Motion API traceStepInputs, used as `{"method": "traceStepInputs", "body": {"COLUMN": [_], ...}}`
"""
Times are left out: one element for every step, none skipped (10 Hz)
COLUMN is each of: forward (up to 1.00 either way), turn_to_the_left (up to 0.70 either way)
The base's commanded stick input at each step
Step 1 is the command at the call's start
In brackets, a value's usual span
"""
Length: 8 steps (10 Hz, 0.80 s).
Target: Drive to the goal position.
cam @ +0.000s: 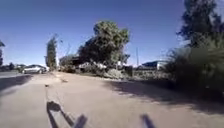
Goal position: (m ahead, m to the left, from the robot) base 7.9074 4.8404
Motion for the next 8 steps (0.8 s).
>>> {"method": "traceStepInputs", "body": {"forward": [1.0, 1.0, 1.0, 1.0, 1.0, 1.0, 1.0, 1.0], "turn_to_the_left": [0.27, 0.27, 0.27, 0.27, 0.27, 0.27, 0.27, 0.27]}}
